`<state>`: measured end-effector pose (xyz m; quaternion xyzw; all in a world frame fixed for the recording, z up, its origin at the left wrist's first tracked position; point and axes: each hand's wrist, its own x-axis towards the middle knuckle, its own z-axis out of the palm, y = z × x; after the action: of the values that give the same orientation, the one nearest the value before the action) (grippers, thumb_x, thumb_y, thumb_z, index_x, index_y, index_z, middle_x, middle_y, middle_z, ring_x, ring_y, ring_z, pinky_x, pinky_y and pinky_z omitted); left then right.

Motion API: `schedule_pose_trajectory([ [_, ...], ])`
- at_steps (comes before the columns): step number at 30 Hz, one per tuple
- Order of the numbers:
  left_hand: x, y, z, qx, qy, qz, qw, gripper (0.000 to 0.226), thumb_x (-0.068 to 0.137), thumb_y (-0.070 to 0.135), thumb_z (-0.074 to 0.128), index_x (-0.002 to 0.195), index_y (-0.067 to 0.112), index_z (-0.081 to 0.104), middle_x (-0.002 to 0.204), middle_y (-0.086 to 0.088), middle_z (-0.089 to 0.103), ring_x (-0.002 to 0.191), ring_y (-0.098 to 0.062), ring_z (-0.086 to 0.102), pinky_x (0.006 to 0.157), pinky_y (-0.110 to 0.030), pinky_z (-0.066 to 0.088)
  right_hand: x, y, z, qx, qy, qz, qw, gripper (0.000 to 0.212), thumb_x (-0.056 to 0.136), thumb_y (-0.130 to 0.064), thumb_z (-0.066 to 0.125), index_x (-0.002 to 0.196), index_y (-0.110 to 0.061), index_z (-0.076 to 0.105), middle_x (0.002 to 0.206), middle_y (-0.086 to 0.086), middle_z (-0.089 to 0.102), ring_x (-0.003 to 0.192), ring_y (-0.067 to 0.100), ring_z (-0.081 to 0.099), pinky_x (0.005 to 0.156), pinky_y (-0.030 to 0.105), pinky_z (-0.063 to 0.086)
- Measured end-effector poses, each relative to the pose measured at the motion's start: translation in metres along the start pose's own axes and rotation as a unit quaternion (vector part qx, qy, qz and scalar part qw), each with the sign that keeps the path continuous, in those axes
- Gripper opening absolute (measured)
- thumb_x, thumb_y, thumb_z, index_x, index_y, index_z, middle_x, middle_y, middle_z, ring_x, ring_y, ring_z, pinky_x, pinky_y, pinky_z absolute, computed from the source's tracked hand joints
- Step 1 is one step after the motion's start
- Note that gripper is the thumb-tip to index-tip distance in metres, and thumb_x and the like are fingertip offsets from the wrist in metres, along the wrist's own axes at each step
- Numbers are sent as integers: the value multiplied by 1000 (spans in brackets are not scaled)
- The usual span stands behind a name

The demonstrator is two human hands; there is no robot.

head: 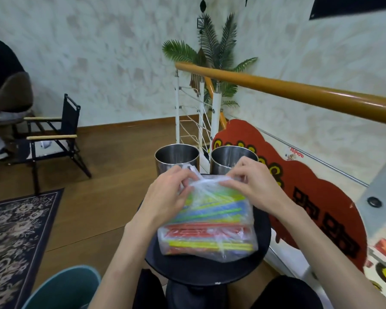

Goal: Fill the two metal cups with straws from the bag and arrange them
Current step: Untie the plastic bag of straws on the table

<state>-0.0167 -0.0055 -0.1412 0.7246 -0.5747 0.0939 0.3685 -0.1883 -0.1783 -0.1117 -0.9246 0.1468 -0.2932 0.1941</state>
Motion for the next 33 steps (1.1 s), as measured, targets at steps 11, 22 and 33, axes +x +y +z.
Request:
schedule_pose_trajectory([
  [11, -13, -9, -16, -186, 69, -124, 972, 24, 89, 5, 73, 89, 29, 77, 89, -3, 61, 77, -10, 58, 70, -21, 45, -15, 17, -7, 55, 104, 83, 990, 33, 95, 0, 55, 114, -20, 73, 104, -16, 66, 95, 10, 64, 87, 28, 52],
  [22, 3, 12, -11, -231, 48, -144, 961, 34, 93, 28, 71, 71, 14, 48, 62, 14, 47, 60, -6, 39, 56, -22, 32, -9, -18, 1, 34, 12, 2, 999, 31, 84, -59, 71, 93, -29, 73, 92, -17, 65, 94, 0, 56, 81, 20, 39],
  [33, 0, -36, -49, -138, 47, -277, 950, 38, 99, 38, 59, 70, 15, 48, 65, 3, 43, 63, -17, 40, 60, -34, 31, -18, 19, -22, -61, 156, 63, 984, 16, 98, -8, 61, 99, -15, 75, 83, -2, 62, 76, 14, 57, 69, 36, 45],
])
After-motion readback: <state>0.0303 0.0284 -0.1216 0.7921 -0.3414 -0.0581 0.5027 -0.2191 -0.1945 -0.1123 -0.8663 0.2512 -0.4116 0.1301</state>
